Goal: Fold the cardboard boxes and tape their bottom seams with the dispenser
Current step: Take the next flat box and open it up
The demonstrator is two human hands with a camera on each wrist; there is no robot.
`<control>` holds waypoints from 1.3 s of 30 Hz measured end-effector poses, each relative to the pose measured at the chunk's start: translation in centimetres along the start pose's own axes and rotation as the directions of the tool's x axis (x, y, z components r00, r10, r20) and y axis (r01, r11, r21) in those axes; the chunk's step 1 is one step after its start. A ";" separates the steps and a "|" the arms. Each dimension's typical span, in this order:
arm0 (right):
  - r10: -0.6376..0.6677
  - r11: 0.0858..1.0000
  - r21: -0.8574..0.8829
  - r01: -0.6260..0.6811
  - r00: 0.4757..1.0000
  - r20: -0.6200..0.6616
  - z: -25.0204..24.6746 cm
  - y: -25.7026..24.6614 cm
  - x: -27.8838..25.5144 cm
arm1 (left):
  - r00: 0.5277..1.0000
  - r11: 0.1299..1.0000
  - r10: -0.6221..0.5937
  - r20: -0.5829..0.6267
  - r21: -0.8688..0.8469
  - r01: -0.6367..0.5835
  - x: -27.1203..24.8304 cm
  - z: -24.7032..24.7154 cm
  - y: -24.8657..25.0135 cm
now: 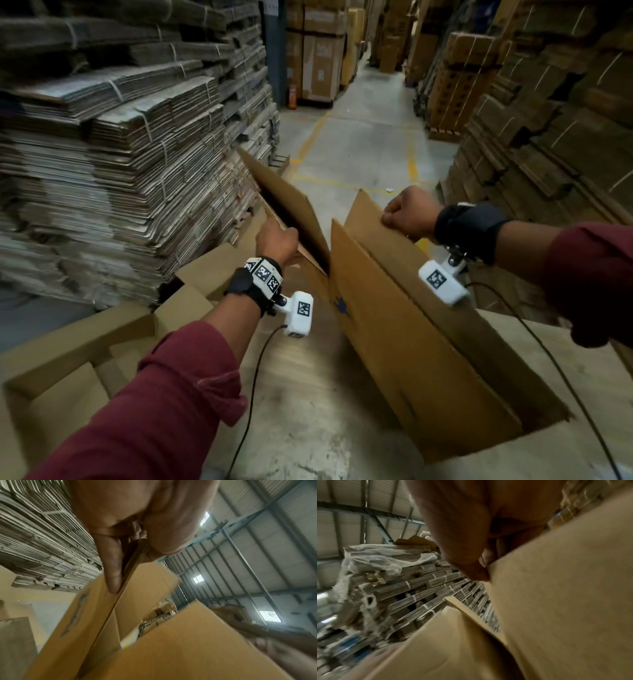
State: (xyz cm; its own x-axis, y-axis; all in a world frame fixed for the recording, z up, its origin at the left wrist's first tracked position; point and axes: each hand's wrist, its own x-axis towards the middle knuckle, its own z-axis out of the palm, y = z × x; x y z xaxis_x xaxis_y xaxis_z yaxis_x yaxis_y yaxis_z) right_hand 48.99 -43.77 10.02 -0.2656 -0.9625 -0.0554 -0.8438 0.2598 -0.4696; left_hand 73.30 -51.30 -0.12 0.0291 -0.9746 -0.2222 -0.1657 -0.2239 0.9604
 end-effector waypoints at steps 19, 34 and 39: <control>0.366 0.876 -0.072 -0.477 0.756 -0.542 -20.5 11.8 1.9 | 0.872 0.622 0.477 -0.112 0.744 -0.244 1.4 -5.3 14.9; 0.252 0.967 -0.072 -0.244 0.961 0.117 -14.7 15.1 -3.9 | 0.826 0.471 0.563 -0.038 0.836 -0.283 3.7 -1.3 14.4; -0.027 0.760 -0.636 0.134 0.984 0.174 -9.8 13.9 -5.1 | 0.797 0.397 0.603 0.016 0.861 -0.318 3.1 -0.1 14.3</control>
State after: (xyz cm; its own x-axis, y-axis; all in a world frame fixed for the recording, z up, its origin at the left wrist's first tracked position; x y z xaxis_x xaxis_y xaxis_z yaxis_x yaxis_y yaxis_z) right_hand 34.06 -34.51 12.46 -0.1571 -0.9681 -0.1950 -0.9734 0.1184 0.1963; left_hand 71.09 -57.52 12.90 -0.0927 -0.9120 0.3996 -0.9239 0.2284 0.3069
